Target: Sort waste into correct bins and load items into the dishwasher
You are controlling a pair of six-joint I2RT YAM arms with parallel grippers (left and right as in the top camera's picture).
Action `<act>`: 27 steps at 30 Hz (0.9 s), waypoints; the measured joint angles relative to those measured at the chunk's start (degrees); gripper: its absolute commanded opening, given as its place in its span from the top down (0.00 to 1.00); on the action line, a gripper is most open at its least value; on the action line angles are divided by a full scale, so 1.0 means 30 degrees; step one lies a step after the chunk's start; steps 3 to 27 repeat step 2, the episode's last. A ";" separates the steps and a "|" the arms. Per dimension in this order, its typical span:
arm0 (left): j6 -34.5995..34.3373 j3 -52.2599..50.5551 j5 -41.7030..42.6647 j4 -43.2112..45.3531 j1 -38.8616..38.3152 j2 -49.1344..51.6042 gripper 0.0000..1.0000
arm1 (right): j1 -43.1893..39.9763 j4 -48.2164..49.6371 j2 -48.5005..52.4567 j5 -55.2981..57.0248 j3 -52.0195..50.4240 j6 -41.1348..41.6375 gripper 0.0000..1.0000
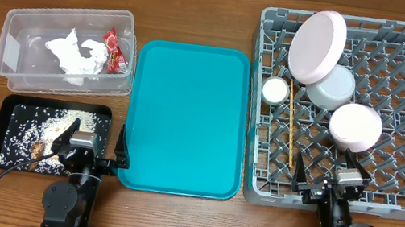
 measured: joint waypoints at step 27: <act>0.0000 0.0000 0.0000 0.0000 0.0000 0.0000 0.00 | 0.0000 -0.0007 0.0000 -0.0007 0.0000 -0.0007 0.00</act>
